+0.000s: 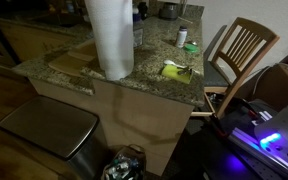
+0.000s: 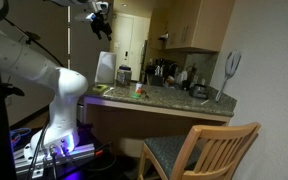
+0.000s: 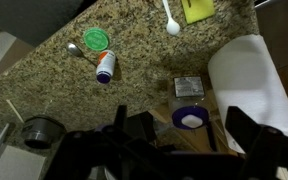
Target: Remove the object from the yellow sponge and put it on the right side of the countertop
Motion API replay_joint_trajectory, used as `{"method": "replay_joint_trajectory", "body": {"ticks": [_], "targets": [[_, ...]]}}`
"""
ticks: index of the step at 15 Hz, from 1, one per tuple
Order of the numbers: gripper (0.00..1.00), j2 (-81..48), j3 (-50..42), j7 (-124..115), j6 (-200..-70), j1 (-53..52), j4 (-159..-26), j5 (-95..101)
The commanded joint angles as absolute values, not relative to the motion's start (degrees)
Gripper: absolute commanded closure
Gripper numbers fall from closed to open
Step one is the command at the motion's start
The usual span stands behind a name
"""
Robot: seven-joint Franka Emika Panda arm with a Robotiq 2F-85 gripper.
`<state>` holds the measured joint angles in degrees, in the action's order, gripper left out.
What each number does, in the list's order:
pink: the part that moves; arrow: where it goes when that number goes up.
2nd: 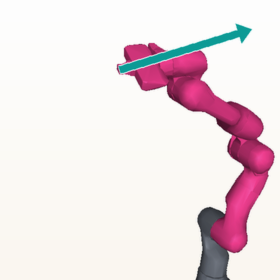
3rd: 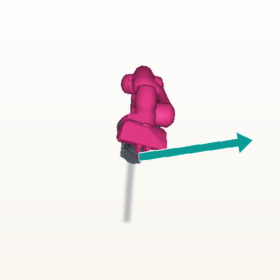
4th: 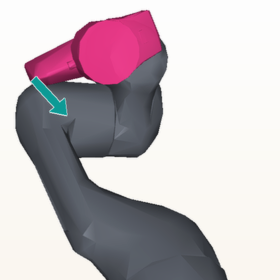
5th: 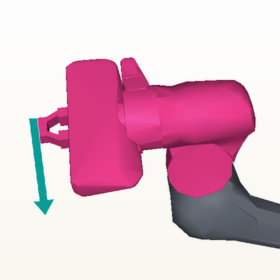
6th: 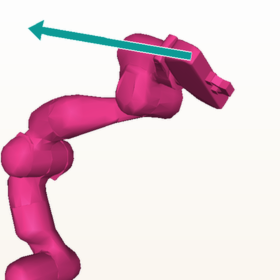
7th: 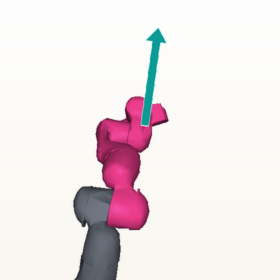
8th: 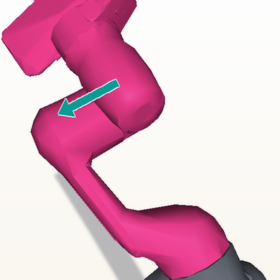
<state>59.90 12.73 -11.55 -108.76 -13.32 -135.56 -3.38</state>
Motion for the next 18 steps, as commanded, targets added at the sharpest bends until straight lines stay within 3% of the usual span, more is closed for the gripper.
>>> {"method": "replay_joint_trajectory", "body": {"ticks": [1, 7, 18], "targets": [[0.0, 56.6, 14.2, -10.5, -111.4, -13.7, -142.5, -8.0], [0.0, 46.8, 19.6, -12.4, -121.8, -15.7, -153.6, -16.1], [0.0, 45.4, 18.6, -12.9, -116.5, -16.1, -152.5, -14.7]]}}
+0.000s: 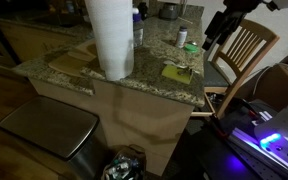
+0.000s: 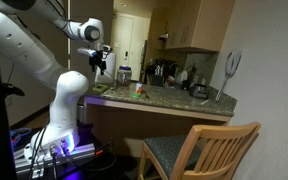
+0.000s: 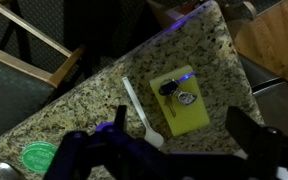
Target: Remove the object from the yellow sponge and put it on the right side of the countertop
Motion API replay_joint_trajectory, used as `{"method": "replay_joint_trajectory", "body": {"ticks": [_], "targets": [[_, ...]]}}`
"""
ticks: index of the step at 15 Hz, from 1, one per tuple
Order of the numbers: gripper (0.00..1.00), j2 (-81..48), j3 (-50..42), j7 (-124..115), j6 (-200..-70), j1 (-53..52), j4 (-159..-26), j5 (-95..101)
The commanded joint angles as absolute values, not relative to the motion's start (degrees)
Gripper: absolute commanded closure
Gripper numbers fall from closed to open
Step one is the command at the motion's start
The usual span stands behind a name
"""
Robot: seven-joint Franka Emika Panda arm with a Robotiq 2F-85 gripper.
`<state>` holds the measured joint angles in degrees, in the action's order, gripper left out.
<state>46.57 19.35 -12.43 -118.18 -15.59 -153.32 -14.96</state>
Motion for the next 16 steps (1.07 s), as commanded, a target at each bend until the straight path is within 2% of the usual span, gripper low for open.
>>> {"method": "replay_joint_trajectory", "body": {"ticks": [1, 7, 8, 10, 16], "targets": [[0.0, 45.4, 18.5, -12.9, -116.2, -16.2, -152.4, -14.7], [0.0, 46.4, 18.7, -12.8, -116.6, -16.3, -153.1, -14.6], [0.0, 48.2, 17.9, -12.5, -111.7, -16.1, -151.7, -13.0], [0.0, 43.3, 17.1, -11.3, -110.7, -15.0, -150.4, -12.5], [0.0, 22.5, 18.1, -5.0, -121.6, -16.5, -153.4, -18.9]]}}
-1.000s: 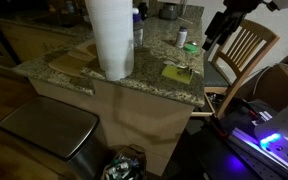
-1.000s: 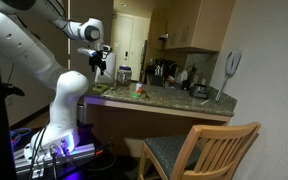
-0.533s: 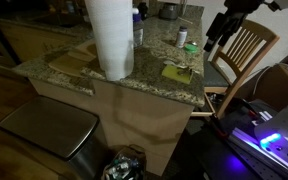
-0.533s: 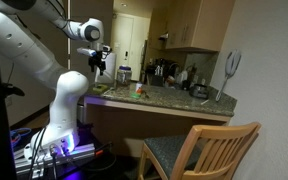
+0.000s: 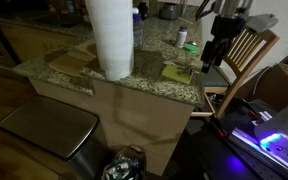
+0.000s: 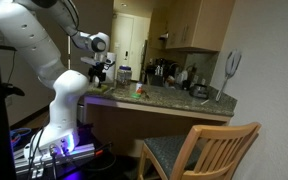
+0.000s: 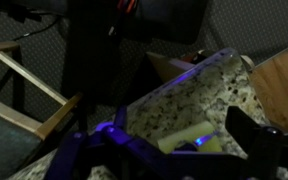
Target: Remove the object from the yellow sponge and put it on the right side of the countertop
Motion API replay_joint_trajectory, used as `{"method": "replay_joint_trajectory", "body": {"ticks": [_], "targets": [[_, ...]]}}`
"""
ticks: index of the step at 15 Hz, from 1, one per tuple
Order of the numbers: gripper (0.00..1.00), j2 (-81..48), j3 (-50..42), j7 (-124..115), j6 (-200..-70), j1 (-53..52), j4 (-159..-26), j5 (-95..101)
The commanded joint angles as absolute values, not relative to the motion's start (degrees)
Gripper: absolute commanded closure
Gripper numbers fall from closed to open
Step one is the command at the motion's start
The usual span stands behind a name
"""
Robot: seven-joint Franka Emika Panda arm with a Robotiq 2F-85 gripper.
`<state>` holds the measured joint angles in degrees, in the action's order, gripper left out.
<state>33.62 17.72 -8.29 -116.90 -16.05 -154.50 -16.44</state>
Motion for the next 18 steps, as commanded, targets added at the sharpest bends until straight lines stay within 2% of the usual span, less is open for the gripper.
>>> {"method": "replay_joint_trajectory", "body": {"ticks": [1, 3, 8, 14, 15, 18], "targets": [[0.0, 21.8, 17.4, -5.6, -122.7, -18.1, -153.4, -19.2], [0.0, 25.4, 17.6, -7.4, -120.7, -18.9, -153.6, -18.2], [0.0, 24.5, 17.4, -7.5, -121.7, -19.1, -153.4, -17.6], [0.0, 23.4, 18.4, -11.7, -131.7, -17.8, -154.0, -16.6], [0.0, 24.8, 17.5, -10.5, -128.0, -19.0, -153.5, -17.2], [0.0, 24.7, 17.4, -10.7, -128.5, -19.0, -153.5, -17.2]]}}
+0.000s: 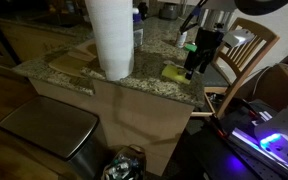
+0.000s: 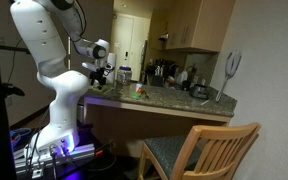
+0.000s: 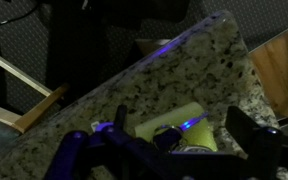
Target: Remove the object from the yellow sponge and put it on the right side of the countertop
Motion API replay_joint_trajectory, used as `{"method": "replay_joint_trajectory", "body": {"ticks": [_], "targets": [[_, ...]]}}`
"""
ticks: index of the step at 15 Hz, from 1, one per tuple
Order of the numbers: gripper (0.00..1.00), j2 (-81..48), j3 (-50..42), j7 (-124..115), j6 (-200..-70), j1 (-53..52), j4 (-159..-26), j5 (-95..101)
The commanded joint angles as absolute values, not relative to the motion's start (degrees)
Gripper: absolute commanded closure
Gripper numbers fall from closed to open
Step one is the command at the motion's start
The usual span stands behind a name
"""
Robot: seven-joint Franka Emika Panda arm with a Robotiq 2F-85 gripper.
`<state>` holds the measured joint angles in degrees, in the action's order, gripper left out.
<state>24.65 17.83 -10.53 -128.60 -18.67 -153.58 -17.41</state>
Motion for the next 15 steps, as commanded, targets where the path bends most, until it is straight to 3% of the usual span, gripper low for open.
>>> {"method": "replay_joint_trajectory", "body": {"ticks": [1, 7, 10, 11, 12, 15], "targets": [[0.0, 24.7, 17.4, -10.7, -128.4, -19.1, -153.5, -17.2], [0.0, 24.1, 18.6, -16.0, -136.2, -17.2, -154.3, -15.5], [0.0, 24.7, 17.6, -14.5, -133.6, -18.7, -153.6, -16.6], [0.25, 24.3, 17.4, -13.6, -133.9, -18.9, -153.7, -16.7], [0.27, 24.2, 17.7, -14.2, -134.2, -18.8, -153.9, -16.6], [0.47, 24.5, 17.8, -14.5, -134.4, -18.7, -154.2, -16.4]]}}
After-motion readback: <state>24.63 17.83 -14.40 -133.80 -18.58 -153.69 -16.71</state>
